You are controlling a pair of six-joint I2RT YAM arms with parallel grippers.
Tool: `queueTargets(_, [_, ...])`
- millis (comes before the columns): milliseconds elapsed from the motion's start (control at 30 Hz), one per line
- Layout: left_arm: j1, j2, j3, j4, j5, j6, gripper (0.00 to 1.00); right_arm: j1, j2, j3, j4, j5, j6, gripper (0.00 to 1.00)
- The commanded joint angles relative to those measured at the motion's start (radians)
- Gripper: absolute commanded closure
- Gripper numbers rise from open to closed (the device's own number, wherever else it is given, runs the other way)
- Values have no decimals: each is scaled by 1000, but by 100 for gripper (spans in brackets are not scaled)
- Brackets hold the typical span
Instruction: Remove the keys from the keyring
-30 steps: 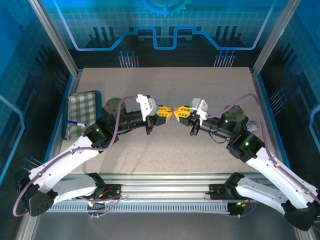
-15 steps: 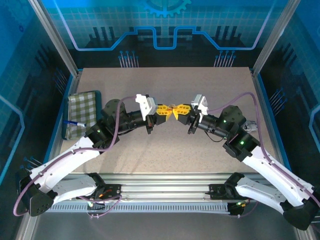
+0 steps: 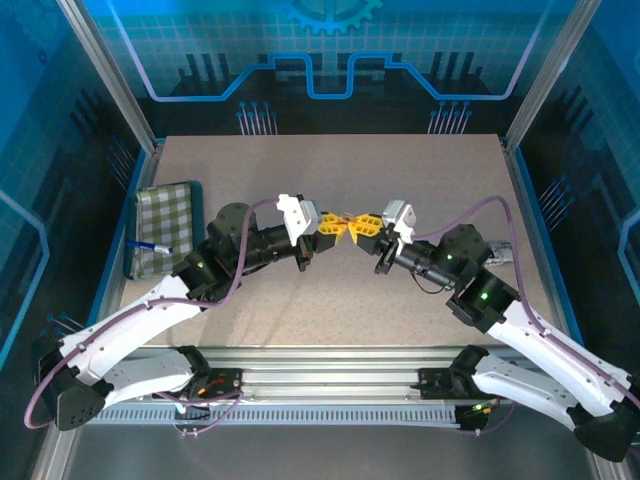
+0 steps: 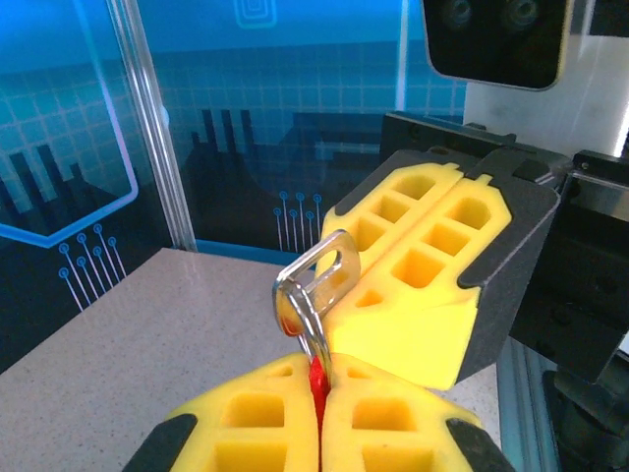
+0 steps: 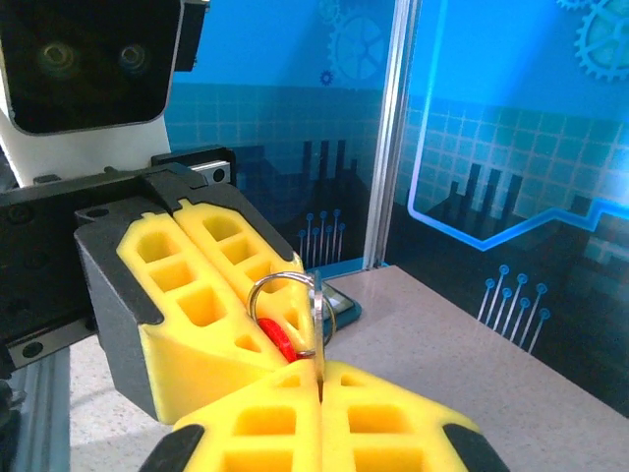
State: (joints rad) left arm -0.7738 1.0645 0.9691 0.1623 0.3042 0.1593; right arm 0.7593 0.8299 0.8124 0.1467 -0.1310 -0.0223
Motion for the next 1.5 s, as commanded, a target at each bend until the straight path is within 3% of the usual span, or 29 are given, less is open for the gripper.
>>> queueTargets(0, [-8,-55,35,88,34,24,100,22,-4,-36,-70,93,-137,100])
queueTargets(167, [-9,-55,42,77,44,26,100,30,-14,-45,-93,130,-221,100])
queueTargets(400, [-11,-17,103,-67,85,80,100,-17,9,-21,-49,-10,-4,100])
queueTargets(533, [-12,-8,117,-110,101,89,100,-37,10,-23,-20,-41,41,90])
queueTargets(833, [-12,-2,111,-119,104,91,100,-45,38,13,12,-88,95,82])
queueTargets(1167, [-12,2,107,-127,104,85,100,-47,2,45,9,-38,79,72])
queueTargets(1300, [-13,4,106,-125,98,78,100,-48,-14,61,-36,-56,48,81])
queueTargets(1467, [-12,6,106,-118,85,67,100,-51,-31,62,-112,-129,23,72])
